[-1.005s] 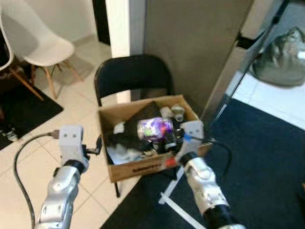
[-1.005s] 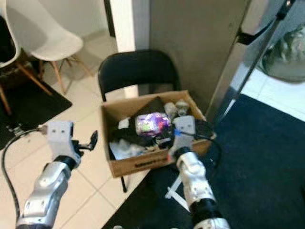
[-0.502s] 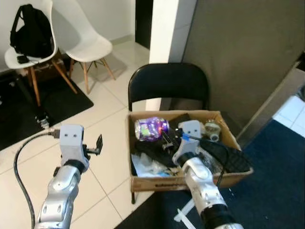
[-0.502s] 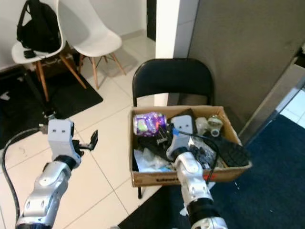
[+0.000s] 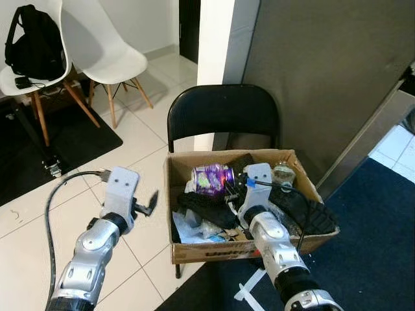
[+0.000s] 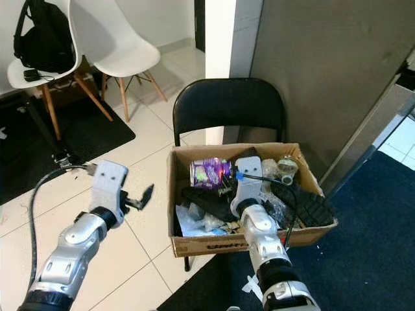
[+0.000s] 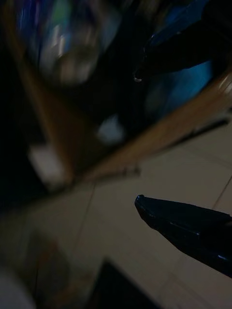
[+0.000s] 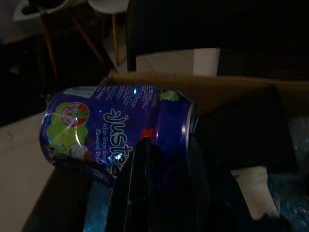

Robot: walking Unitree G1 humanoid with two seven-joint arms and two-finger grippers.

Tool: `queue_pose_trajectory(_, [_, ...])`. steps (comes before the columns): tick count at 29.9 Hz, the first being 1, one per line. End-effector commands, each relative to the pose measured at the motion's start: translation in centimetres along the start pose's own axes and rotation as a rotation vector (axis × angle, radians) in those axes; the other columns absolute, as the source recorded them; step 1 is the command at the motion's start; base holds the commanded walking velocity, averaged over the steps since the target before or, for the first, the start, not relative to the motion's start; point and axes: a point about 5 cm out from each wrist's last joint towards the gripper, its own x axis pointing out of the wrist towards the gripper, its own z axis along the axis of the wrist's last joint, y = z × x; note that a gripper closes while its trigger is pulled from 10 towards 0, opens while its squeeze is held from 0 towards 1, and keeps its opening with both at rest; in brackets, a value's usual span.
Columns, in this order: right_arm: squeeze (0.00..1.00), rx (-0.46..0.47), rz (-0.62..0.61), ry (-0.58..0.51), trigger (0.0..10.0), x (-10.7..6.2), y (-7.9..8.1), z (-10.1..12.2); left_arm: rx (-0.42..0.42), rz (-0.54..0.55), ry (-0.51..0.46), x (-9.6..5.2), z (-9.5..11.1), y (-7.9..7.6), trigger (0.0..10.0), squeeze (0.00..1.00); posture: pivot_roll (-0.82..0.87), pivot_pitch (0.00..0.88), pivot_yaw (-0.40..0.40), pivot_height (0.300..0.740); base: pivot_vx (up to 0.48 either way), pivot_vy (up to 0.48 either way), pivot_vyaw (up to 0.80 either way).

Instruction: Picking trash to rubbish bin

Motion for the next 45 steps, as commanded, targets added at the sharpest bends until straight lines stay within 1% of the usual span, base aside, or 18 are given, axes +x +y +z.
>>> queue_pose_trajectory(1, [0.0, -0.012, -0.002, 0.009, 10.0, -0.1, -0.1, -0.3, -0.004, -0.057, 0.044, -0.3, -0.7, -0.5, 10.0, 0.0, 0.02, 0.105, -0.017, 0.74, 0.0, 0.0, 0.0])
queue_pose_trajectory(10, [0.0, -0.036, 0.039, 0.055, 10.0, 0.2, 0.8, -0.9, -0.005, -0.137, 0.076, -1.2, -1.4, -1.3, 10.0, 0.0, 0.03, 0.115, -0.032, 0.74, 0.0, 0.0, 0.0])
queue_pose_trajectory(17, [0.0, 0.025, 0.049, 0.022, 10.0, 0.5, 1.2, -0.6, 0.003, -0.146, 0.079, -1.4, -1.6, -1.1, 10.0, 0.0, 0.03, 0.12, -0.034, 0.74, 0.0, 0.0, 0.0])
queue_pose_trajectory(18, [0.23, 0.065, 0.049, 0.001, 10.0, 0.6, 1.2, -0.4, 0.002, -0.148, 0.081, -1.4, -1.5, -1.1, 10.0, 0.0, 0.03, 0.12, -0.035, 0.74, 0.0, 0.0, 0.0])
queue_pose_trajectory(19, [0.87, 0.103, 0.046, -0.03, 10.0, 0.6, 1.1, 0.0, 0.002, -0.15, 0.081, -1.4, -1.5, -1.1, 10.0, 0.0, 0.03, 0.12, -0.035, 0.74, 0.0, 0.0, 0.0])
queue_pose_trajectory(20, [1.0, 0.144, 0.048, -0.058, 10.0, 0.6, 1.1, 0.3, 0.002, -0.151, 0.082, -1.4, -1.5, -1.1, 10.0, 0.0, 0.03, 0.12, -0.035, 0.74, 0.0, 0.0, 0.0])
queue_pose_trajectory(21, [1.0, 0.144, 0.048, -0.058, 10.0, 0.6, 1.1, 0.3, 0.002, -0.151, 0.082, -1.4, -1.5, -1.1, 10.0, 0.0, 0.03, 0.12, -0.035, 0.74, 0.0, 0.0, 0.0])
queue_pose_trajectory(23, [1.0, 0.241, -0.014, -0.121, 10.0, 0.8, 0.5, 1.2, 0.007, -0.137, 0.079, -1.4, -1.4, -1.0, 10.0, 0.0, 0.03, 0.12, -0.035, 0.74, 0.0, 0.0, 0.0])
queue_pose_trajectory(26, [1.0, 0.276, -0.049, -0.134, 10.0, 0.8, 0.1, 1.4, 0.01, -0.128, 0.077, -1.3, -1.4, -0.9, 10.0, 0.0, 0.03, 0.12, -0.035, 0.74, 0.0, 0.0, 0.0])
queue_pose_trajectory(27, [0.73, 0.368, -0.117, -0.153, 10.0, 0.8, -0.7, 1.6, 0.017, -0.103, 0.071, -1.2, -1.3, -0.6, 10.0, 0.0, 0.03, 0.12, -0.035, 0.74, 0.0, 0.0, 0.0])
queue_pose_trajectory(28, [0.0, 0.446, -0.186, -0.174, 10.0, 0.7, -1.7, 1.8, 0.018, -0.037, 0.054, -1.1, -1.1, 0.0, 10.0, 0.0, 0.04, 0.121, -0.037, 0.74, 0.0, 0.0, 0.0])
queue_pose_trajectory(29, [0.0, 0.497, -0.228, -0.187, 10.0, 0.5, -2.5, 1.8, -0.001, 0.025, 0.034, -0.9, -0.8, 0.6, 10.0, 0.0, 0.03, 0.12, -0.035, 0.74, 0.0, 0.0, 0.0])
queue_pose_trajectory(30, [0.0, 0.491, -0.251, -0.201, 10.0, 0.1, -3.1, 1.9, -0.039, 0.118, 0.008, -0.9, -0.4, 1.5, 10.0, 0.0, 0.03, 0.121, -0.03, 0.74, 0.0, 0.0, 0.0])
queue_pose_trajectory(31, [0.0, 0.472, -0.256, -0.207, 10.0, -0.1, -3.5, 2.0, -0.068, 0.176, -0.007, -0.9, -0.1, 2.0, 10.0, 0.0, 0.02, 0.121, -0.029, 0.74, 0.0, 0.0, 0.0])
queue_pose_trajectory(32, [0.0, 0.395, -0.238, -0.201, 10.0, -0.4, -3.5, 1.9, -0.091, 0.218, -0.031, -1.0, 0.2, 2.4, 10.0, 0.0, 0.02, 0.121, -0.026, 0.74, 0.0, 0.0, 0.0])
queue_pose_trajectory(34, [0.0, 0.395, -0.238, -0.201, 10.0, -0.4, -3.5, 1.9, -0.091, 0.218, -0.031, -1.0, 0.2, 2.4, 10.0, 0.0, 0.02, 0.121, -0.026, 0.74, 0.0, 0.0, 0.0])
queue_pose_trajectory(39, [0.0, 0.165, -0.132, -0.2, 10.0, -2.7, -2.7, 1.5, -0.04, 0.337, 0.022, -1.7, -0.5, 2.9, 10.0, 0.0, 0.0, 0.119, -0.012, 0.74, 0.0, 0.0, 0.0])
queue_pose_trajectory(45, [0.0, 0.144, -0.146, -0.171, 10.0, -4.1, -2.6, 0.4, -0.062, 0.399, -0.009, -1.9, -0.4, 2.7, 10.0, 0.0, -0.01, 0.116, -0.008, 0.74, 0.0, 0.0, 0.0])
